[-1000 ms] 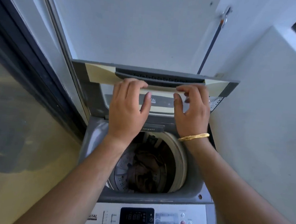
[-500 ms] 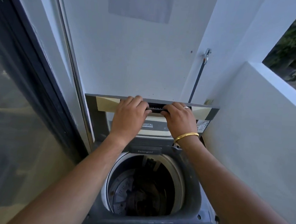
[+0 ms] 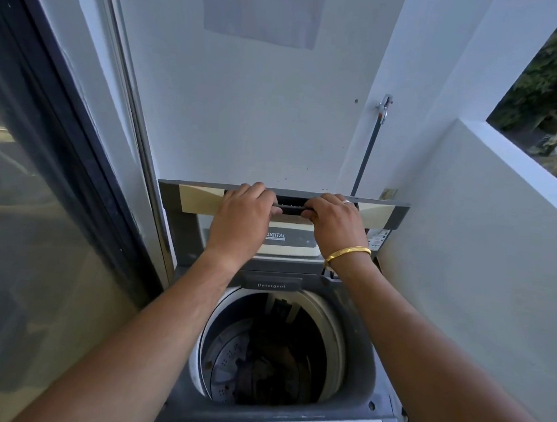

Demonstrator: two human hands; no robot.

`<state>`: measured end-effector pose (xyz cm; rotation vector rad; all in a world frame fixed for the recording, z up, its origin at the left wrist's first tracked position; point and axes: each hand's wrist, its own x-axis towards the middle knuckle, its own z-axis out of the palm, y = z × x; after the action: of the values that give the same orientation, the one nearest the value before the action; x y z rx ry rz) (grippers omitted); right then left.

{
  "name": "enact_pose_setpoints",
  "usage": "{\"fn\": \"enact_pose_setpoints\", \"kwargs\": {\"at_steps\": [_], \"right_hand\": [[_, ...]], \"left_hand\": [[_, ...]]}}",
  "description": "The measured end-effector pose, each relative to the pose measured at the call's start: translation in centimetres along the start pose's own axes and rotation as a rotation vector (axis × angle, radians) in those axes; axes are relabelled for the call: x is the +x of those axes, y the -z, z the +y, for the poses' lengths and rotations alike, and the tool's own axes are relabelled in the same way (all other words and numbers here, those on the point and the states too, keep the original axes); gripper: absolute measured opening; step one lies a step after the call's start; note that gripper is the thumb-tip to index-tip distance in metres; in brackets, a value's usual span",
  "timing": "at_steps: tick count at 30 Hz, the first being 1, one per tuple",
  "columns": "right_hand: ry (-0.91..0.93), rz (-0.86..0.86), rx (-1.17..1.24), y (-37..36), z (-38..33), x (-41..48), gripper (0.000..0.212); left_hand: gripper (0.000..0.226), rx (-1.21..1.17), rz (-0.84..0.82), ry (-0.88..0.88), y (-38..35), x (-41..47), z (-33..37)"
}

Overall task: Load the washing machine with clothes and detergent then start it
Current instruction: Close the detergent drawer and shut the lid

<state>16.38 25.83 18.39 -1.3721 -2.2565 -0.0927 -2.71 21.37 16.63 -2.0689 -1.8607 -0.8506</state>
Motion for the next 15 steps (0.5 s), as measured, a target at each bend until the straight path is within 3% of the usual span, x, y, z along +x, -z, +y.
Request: {"fn": "enact_pose_setpoints", "kwargs": {"at_steps": [8,15], "right_hand": [[0.018,-0.045,0.066,2.4,-0.7,-3.2,0.019],[0.046,-0.077,0.154,3.8,-1.5,-10.5,0.012]], "left_hand": [[0.015,-0.035,0.026,0.008,1.9,-3.5,1.8],[0.025,-0.033,-0.028,0.047,3.6,-10.7,4.9]]}}
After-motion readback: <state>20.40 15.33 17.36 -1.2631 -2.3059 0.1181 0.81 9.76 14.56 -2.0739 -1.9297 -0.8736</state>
